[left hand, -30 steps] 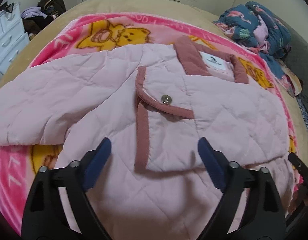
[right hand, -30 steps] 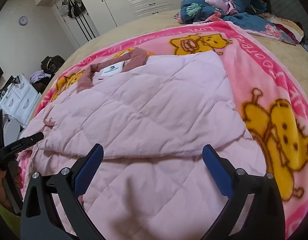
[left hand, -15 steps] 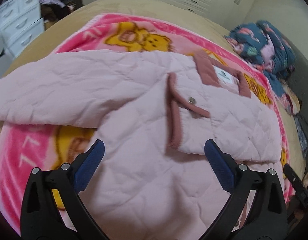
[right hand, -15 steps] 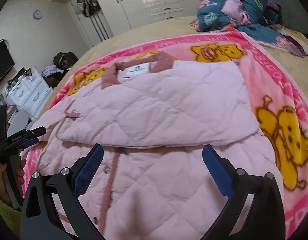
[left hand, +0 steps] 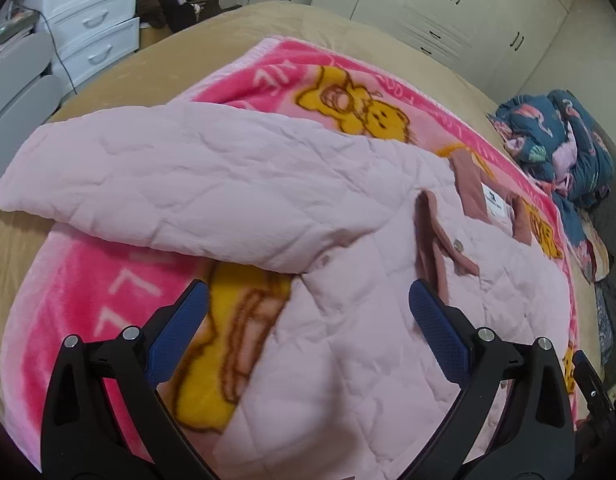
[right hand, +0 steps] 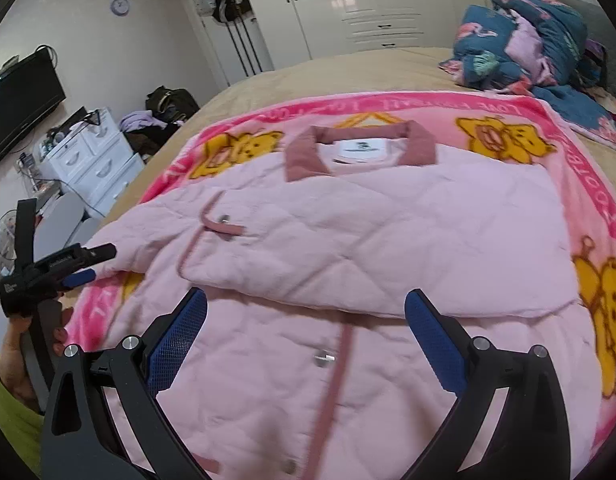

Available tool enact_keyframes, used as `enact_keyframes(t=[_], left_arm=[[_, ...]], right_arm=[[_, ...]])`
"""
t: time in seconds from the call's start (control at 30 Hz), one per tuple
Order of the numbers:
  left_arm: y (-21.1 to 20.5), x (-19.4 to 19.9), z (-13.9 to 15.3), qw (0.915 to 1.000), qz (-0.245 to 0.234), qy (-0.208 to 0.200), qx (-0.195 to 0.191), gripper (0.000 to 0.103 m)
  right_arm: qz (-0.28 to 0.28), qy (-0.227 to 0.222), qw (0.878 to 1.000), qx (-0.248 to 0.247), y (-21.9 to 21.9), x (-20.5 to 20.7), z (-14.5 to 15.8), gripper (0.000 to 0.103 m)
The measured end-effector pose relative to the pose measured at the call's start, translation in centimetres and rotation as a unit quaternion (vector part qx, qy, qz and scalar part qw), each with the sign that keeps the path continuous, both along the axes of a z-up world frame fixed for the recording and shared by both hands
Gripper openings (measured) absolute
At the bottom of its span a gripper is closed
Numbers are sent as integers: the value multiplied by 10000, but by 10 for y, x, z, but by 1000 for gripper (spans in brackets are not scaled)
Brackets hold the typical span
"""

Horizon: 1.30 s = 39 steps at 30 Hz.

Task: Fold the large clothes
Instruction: 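Move the left tool to the other sleeve cuff and grasp it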

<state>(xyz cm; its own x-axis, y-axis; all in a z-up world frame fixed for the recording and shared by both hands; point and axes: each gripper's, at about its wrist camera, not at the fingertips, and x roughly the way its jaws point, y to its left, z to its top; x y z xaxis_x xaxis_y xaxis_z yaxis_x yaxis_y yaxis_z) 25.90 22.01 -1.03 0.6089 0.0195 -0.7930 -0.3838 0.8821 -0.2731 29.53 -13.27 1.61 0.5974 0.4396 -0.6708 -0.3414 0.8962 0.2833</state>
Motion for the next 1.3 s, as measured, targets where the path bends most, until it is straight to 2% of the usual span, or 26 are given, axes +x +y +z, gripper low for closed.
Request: enact_keyframes(t=[0.23, 0.67, 0.83, 1.17, 1.3], left_arm=[[23, -6, 2, 9997, 229, -34, 63, 94], [64, -22, 14, 9958, 704, 82, 583, 94], [84, -29, 14, 9936, 935, 149, 622, 94], [137, -43, 4, 9855, 1580, 317, 526, 94], [164, -49, -10, 9812, 1890, 350, 182, 94]], right_arm=[[401, -86, 9992, 41, 50, 0, 13, 99], [1083, -193, 9939, -75, 143, 1, 22, 99], [1259, -272, 9916, -107, 170, 4, 26, 99], [1703, -375, 9843, -272, 232, 17, 28, 99], [1858, -368, 9814, -313, 253, 19, 25, 99]])
